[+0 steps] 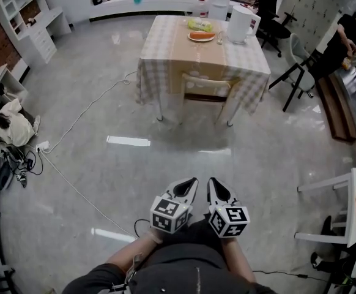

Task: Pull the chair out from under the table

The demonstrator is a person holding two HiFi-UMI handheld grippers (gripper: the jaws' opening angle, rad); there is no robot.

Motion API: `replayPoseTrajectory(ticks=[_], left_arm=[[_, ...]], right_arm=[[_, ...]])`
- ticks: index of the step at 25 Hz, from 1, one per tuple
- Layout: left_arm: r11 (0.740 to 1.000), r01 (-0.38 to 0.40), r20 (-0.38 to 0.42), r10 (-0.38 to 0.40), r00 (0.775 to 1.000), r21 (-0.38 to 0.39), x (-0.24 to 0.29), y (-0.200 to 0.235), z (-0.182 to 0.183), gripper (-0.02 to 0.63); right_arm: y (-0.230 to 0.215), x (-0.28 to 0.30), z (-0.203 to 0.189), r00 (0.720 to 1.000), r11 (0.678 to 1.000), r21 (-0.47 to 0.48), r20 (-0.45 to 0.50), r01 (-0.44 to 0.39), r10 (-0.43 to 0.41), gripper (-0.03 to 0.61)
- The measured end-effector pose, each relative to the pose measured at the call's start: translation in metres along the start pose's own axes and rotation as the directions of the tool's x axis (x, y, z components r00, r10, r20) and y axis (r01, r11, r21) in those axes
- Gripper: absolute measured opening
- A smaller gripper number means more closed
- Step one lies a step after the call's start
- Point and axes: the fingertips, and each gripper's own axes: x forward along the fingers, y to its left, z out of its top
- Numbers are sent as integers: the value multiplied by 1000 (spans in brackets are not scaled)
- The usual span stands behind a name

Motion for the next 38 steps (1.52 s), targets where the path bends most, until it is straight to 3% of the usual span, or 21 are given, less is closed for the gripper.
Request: replayPoseTrajectory(ticks=[23, 38], left_arm=[[1000, -19, -14, 19, 1000, -20, 14, 20, 4, 6], [999, -30, -7, 30, 1000, 21, 96, 53, 54, 5]], right_arm=[[-15, 26, 7, 1000, 1000, 4, -13, -23, 23, 12], [-68, 96, 57, 999, 999, -14, 3, -36, 36, 12]])
